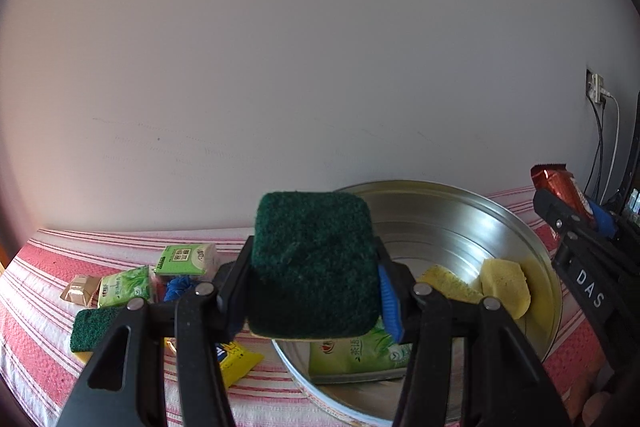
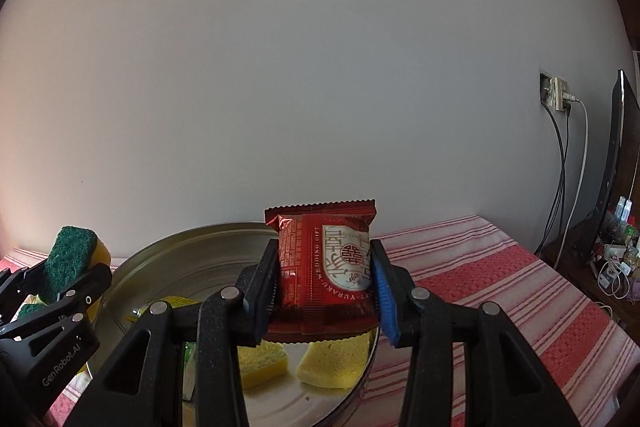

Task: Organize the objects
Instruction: 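Carry both items over the tin and release them inside with both tools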

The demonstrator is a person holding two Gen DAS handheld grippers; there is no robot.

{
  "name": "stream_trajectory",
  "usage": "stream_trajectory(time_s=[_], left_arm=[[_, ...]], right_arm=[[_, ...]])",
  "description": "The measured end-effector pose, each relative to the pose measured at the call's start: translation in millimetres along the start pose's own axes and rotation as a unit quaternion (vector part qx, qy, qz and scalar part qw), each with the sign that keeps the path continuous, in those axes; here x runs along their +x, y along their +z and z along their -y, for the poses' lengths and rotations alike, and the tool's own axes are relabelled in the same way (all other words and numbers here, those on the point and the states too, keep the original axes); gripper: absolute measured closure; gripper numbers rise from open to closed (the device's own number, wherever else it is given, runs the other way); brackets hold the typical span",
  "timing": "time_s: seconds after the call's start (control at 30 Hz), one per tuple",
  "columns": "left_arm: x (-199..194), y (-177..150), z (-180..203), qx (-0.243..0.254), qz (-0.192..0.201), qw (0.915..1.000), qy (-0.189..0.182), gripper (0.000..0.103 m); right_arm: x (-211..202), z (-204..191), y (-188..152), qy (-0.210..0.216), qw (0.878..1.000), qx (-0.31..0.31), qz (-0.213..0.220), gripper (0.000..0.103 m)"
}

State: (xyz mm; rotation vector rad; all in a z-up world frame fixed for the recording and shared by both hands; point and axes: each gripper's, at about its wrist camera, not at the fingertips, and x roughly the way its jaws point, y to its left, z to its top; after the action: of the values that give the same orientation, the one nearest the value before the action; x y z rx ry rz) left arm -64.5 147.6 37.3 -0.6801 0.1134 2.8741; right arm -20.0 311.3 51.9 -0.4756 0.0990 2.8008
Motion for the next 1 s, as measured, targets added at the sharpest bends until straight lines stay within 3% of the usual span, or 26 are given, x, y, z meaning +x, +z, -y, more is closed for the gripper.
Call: stream_trajectory(time_s=[0.47, 1.0], left_arm=[[18.8, -2.2, 19.3, 0.011, -0.03, 0.9995, -0.001, 0.05], [42.4, -10.8, 30.0, 0.02, -0.06, 0.9979, 0.015, 0.05]], right_arm=[[32.4, 16.1, 3.5, 0.0, 0.999, 0.008, -0.048, 0.058], [43.1, 7.6, -14.1, 0.012, 0.997, -0.009, -0.071, 0.057]])
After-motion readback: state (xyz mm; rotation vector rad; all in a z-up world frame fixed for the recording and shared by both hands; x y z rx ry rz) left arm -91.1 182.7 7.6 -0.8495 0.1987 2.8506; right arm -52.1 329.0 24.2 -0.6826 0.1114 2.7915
